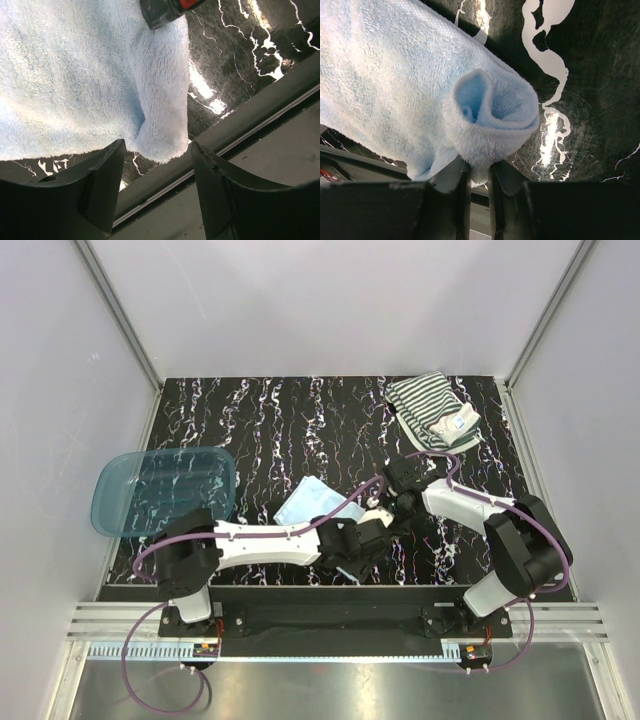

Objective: Roll the towels
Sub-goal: Roll the towel

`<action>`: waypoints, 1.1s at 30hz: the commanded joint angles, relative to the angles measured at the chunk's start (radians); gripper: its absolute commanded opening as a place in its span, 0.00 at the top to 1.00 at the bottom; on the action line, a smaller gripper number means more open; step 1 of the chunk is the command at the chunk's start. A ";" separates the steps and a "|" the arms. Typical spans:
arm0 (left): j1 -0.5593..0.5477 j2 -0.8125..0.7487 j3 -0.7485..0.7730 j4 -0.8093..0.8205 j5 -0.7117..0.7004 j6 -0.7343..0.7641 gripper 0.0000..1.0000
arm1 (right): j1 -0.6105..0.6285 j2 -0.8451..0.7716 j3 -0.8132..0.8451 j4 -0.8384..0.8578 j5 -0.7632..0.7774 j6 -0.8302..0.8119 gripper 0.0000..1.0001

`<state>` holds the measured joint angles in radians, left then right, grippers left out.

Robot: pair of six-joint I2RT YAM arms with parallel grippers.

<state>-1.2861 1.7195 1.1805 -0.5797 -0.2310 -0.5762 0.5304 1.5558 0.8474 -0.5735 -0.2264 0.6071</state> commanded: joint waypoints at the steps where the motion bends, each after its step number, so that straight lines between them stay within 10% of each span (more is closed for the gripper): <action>1: -0.005 0.020 0.008 0.044 0.007 -0.008 0.41 | 0.010 0.012 0.032 -0.002 -0.001 -0.009 0.81; 9: -0.010 0.072 -0.027 0.113 0.021 -0.008 0.54 | 0.010 0.010 0.030 -0.002 -0.002 -0.009 0.81; 16: -0.015 0.060 -0.044 0.136 0.038 -0.019 1.00 | 0.010 0.020 0.032 -0.005 -0.005 -0.009 0.82; 18: -0.012 0.032 -0.071 0.158 0.056 -0.025 1.00 | 0.010 0.021 0.038 -0.011 -0.005 -0.009 0.81; 26: 0.079 -0.078 -0.290 0.419 0.304 -0.200 1.00 | 0.008 -0.023 0.142 -0.098 0.065 -0.021 0.29; 33: 0.133 -0.077 -0.432 0.636 0.440 -0.330 1.00 | 0.008 -0.098 0.156 -0.109 0.073 -0.006 0.21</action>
<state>-1.1542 1.6306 0.7940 -0.0486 0.0978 -0.8234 0.5301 1.5375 0.9787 -0.6731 -0.1490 0.5915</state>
